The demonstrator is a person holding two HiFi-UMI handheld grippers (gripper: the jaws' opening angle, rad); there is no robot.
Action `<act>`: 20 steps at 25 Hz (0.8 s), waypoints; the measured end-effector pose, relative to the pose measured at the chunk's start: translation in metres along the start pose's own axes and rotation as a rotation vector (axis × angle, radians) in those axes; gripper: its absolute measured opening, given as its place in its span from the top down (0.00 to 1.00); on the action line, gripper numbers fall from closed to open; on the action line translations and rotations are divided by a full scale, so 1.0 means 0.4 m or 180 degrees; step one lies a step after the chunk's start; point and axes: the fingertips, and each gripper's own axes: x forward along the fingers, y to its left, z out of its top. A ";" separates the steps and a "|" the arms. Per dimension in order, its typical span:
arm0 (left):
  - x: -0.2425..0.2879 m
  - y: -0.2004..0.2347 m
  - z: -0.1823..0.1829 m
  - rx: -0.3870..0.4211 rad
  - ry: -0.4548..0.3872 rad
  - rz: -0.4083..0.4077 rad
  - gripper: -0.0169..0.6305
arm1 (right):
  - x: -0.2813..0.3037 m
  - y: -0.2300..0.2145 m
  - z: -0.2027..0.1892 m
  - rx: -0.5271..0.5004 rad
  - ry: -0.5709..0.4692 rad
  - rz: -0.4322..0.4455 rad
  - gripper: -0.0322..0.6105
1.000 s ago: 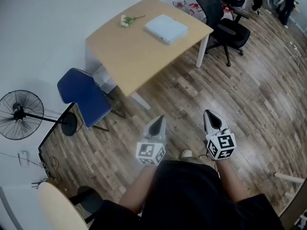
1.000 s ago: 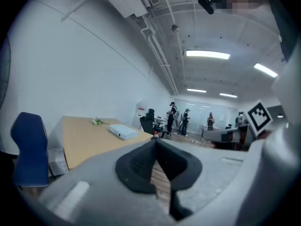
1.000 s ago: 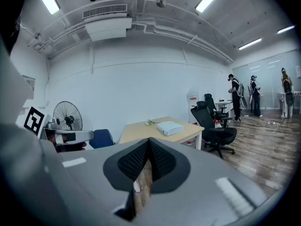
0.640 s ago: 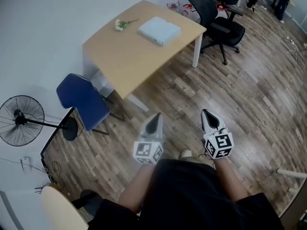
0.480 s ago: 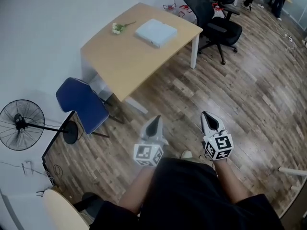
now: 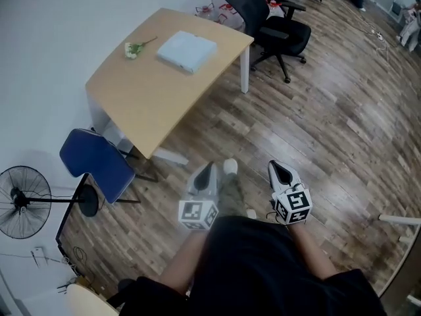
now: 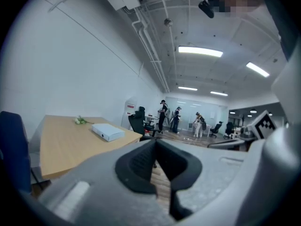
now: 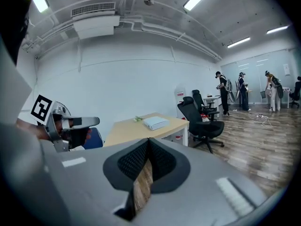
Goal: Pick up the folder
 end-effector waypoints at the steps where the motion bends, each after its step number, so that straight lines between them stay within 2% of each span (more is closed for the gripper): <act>1: 0.039 0.007 0.004 0.0009 -0.0002 -0.0011 0.97 | 0.019 -0.020 0.008 0.0003 -0.0010 0.0020 0.95; 7: 0.282 0.095 0.040 0.0038 -0.0029 -0.0036 0.97 | 0.193 -0.156 0.093 -0.0112 0.0128 -0.0147 0.95; 10: 0.390 0.162 0.085 -0.0013 0.0012 -0.0050 0.97 | 0.303 -0.202 0.183 -0.0110 0.0077 -0.0170 0.95; 14: 0.498 0.233 0.172 -0.0045 -0.0022 -0.0057 0.97 | 0.432 -0.254 0.321 -0.0289 0.0053 -0.0297 0.95; 17: 0.557 0.299 0.215 -0.0084 -0.0014 -0.0054 0.97 | 0.543 -0.272 0.384 -0.0184 0.0061 -0.0247 0.95; 20: 0.601 0.354 0.226 -0.0061 -0.0017 -0.0055 0.97 | 0.640 -0.264 0.403 -0.0124 0.0142 -0.0078 0.95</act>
